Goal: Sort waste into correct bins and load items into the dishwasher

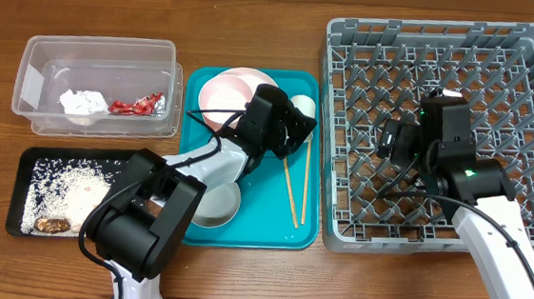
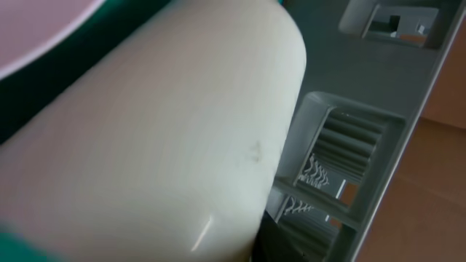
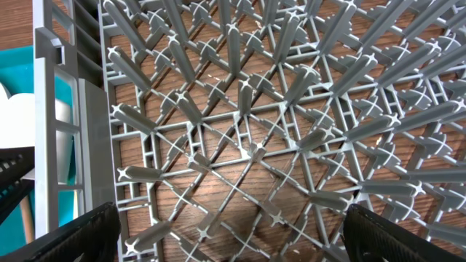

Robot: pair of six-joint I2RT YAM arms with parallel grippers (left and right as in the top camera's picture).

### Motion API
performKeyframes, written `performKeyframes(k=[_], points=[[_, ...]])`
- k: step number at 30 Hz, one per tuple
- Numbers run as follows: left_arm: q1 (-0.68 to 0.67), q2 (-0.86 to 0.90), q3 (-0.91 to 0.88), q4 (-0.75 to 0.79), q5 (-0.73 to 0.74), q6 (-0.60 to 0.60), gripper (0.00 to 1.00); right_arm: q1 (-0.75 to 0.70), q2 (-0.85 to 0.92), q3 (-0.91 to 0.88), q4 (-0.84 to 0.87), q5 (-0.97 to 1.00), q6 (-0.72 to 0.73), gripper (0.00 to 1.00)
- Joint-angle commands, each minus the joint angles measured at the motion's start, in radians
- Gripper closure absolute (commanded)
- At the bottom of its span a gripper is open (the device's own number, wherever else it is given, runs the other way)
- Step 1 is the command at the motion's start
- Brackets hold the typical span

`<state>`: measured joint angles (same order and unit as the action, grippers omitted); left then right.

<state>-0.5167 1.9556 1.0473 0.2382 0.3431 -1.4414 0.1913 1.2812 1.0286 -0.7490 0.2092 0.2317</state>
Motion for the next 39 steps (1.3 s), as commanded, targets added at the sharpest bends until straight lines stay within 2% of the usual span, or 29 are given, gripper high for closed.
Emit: performKeyframes(k=[1, 9, 15, 21, 39], points=[[0.001, 0.012, -0.003, 0.003, 0.029, 0.005, 0.87, 0.003, -0.011, 0.017, 0.006, -0.002, 0.0, 0.0], [0.002, 0.011, -0.003, 0.009, 0.089, 0.005, 0.96, 0.003, -0.011, 0.017, 0.006, -0.005, 0.0, 0.0], [0.024, 0.011, -0.003, 0.089, 0.188, 0.005, 0.96, 0.003, -0.011, 0.017, 0.006, -0.032, 0.0, 0.0], [0.052, 0.01, -0.003, 0.09, 0.259, 0.005, 0.96, 0.003, -0.011, 0.017, 0.006, -0.038, 0.0, 0.0], [0.158, -0.093, -0.003, 0.081, 0.314, 0.032, 0.96, 0.003, -0.011, 0.017, 0.013, -0.058, 0.0, 0.0]])
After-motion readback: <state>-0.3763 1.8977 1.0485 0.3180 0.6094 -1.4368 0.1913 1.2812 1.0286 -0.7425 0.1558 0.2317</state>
